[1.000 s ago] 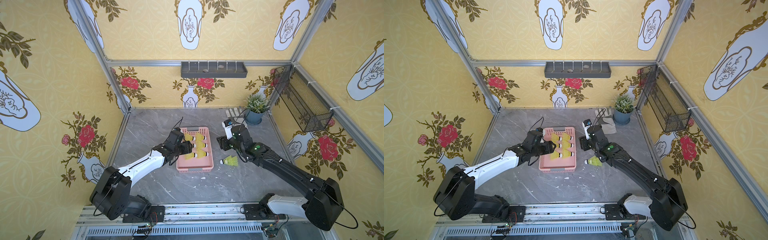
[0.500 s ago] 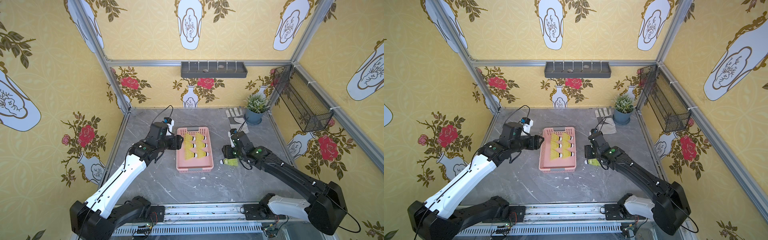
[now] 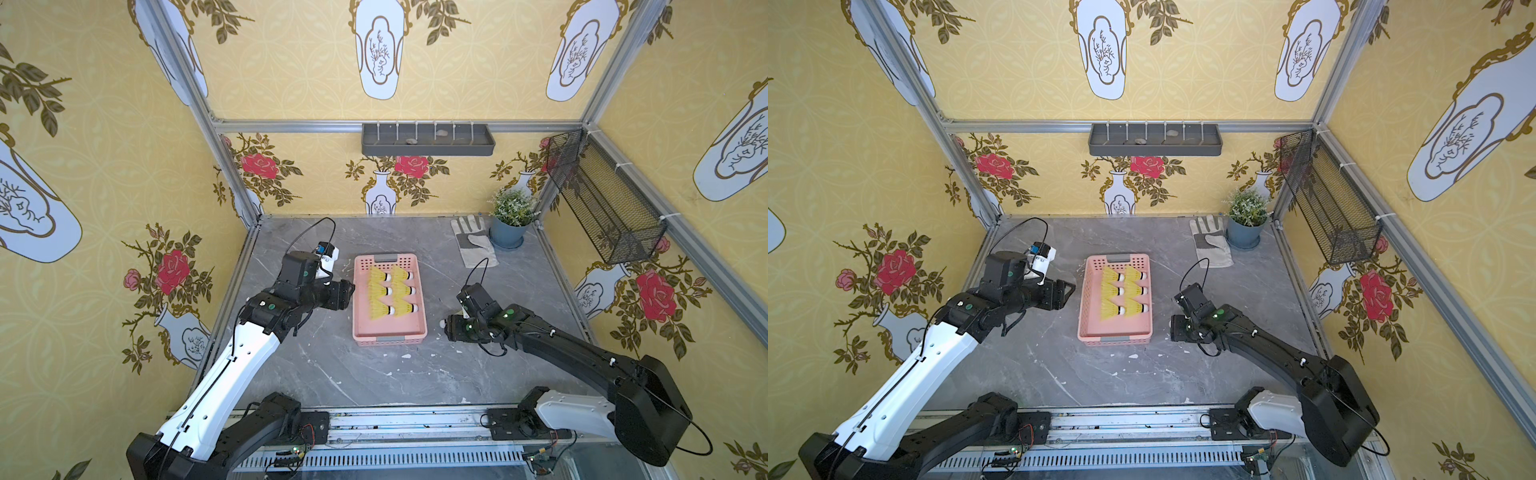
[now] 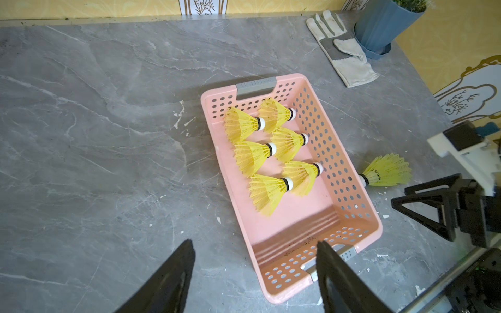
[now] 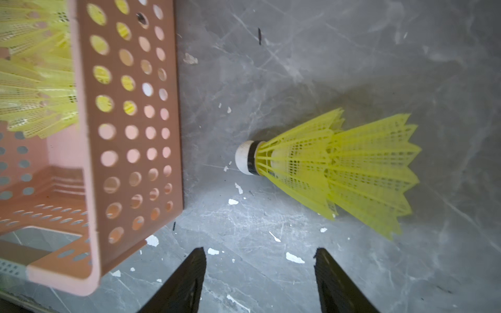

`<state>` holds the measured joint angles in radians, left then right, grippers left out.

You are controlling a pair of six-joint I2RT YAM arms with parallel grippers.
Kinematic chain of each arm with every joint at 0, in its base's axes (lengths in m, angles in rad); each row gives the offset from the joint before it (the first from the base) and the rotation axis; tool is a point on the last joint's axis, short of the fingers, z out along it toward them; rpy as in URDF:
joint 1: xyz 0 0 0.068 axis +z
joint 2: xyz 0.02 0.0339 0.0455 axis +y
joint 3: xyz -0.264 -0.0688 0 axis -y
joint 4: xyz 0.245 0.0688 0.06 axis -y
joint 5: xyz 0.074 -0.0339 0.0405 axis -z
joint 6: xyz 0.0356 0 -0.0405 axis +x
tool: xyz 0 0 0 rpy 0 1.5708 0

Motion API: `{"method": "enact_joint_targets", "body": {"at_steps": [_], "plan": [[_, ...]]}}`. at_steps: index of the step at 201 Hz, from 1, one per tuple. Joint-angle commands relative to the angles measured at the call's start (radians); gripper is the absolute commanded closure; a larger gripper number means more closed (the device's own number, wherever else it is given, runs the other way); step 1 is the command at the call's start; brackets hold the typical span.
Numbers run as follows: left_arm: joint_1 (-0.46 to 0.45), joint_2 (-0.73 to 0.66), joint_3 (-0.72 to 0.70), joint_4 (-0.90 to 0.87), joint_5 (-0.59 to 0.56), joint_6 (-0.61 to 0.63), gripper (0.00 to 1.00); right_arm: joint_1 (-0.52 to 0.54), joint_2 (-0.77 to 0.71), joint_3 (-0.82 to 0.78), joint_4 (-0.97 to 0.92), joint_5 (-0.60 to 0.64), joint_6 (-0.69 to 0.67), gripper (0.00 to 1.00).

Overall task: Put the shuttlecocks into the storage box
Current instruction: Adjust the shuttlecock at the center of the board.

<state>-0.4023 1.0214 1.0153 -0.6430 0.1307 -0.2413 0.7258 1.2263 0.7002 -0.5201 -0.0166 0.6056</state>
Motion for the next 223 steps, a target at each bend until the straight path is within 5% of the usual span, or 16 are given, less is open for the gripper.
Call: {"method": "enact_joint_targets", "body": {"at_steps": [1,68,223], "plan": [[0.008,0.000,-0.009,0.009,-0.008,0.013,0.27,-0.011,0.027,-0.003,0.031,0.035,0.030,0.30],[0.020,0.012,-0.011,0.006,-0.017,0.014,0.27,-0.146,0.119,0.020,0.138,0.024,-0.074,0.19],[0.037,0.012,-0.012,-0.001,-0.018,0.015,0.27,-0.312,0.421,0.248,0.250,-0.016,-0.346,0.21]]}}
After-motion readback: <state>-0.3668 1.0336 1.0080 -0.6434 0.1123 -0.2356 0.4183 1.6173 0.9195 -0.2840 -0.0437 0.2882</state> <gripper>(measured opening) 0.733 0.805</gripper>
